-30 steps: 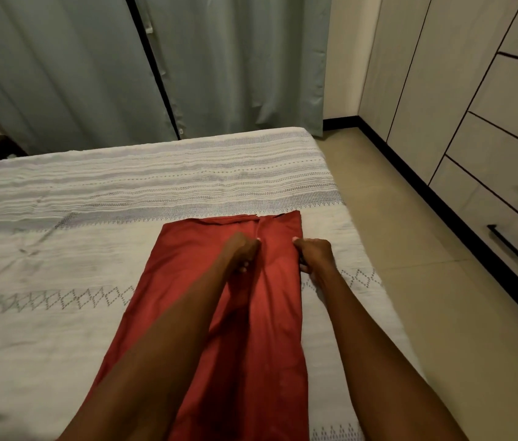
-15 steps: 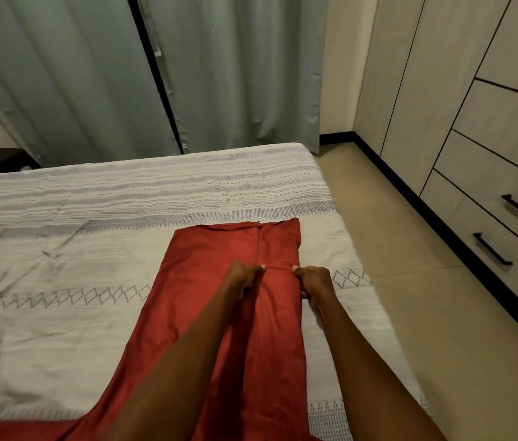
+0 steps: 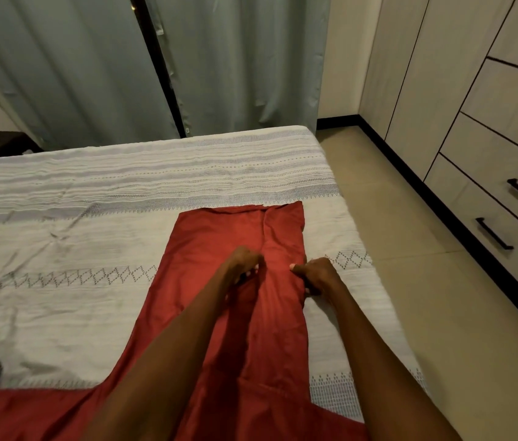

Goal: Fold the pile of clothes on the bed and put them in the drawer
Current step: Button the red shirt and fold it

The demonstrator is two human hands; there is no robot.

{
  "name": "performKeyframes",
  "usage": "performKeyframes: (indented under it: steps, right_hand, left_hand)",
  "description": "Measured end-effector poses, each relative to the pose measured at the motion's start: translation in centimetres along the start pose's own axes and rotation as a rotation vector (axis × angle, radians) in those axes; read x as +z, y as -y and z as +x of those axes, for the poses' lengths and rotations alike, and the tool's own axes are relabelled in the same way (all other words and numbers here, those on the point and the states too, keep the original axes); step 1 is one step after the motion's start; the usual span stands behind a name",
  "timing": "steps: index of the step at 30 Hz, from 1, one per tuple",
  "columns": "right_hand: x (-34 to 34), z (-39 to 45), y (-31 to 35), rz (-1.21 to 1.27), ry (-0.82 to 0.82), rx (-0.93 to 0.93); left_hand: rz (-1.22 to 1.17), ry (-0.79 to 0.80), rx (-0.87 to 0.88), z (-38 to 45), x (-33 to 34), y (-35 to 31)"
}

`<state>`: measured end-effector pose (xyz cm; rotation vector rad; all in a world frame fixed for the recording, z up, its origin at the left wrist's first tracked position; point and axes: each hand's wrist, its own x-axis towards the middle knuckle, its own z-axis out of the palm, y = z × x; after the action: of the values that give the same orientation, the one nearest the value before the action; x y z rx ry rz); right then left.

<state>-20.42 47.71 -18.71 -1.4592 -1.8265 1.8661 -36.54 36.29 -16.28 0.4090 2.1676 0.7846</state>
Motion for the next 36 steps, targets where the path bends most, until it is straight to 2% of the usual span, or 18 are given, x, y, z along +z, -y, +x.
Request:
performKeyframes:
  steps: [3, 6, 9, 12, 20, 26, 28, 36]
  right_hand:
    - [0.0, -0.1, -0.3, 0.025, -0.066, -0.018]
    - [0.6, -0.5, -1.0, -0.066, -0.154, -0.073]
    - [0.4, -1.8, -1.0, -0.014, -0.100, -0.026]
    - [-0.1, -3.6, -1.4, 0.025, 0.002, 0.038]
    - [0.1, -7.3, -4.3, -0.049, 0.077, 0.046]
    - [0.5, -9.6, -5.0, -0.212, -0.025, -0.047]
    - [0.7, -10.1, -5.5, -0.212, -0.061, -0.088]
    - [1.2, -11.5, -6.7, -0.216, -0.253, -0.132]
  left_hand:
    - [-0.012, -0.045, 0.035, -0.3, 0.5, 0.2]
    - [0.015, -0.153, 0.122, -0.5, 1.1, 0.8]
    - [0.020, -0.183, 0.214, -1.7, 1.2, 1.8]
    - [-0.028, -0.195, 0.236, -4.0, 0.9, 3.2]
    - [0.277, -0.201, 0.147, -11.3, 3.1, 6.7]
    - [0.483, -0.248, 0.159, -13.7, 4.2, 7.8]
    - [0.446, -0.258, 0.162, -14.1, 4.3, 7.7]
    - [-0.025, -0.304, 0.120, -14.7, 4.8, 8.7]
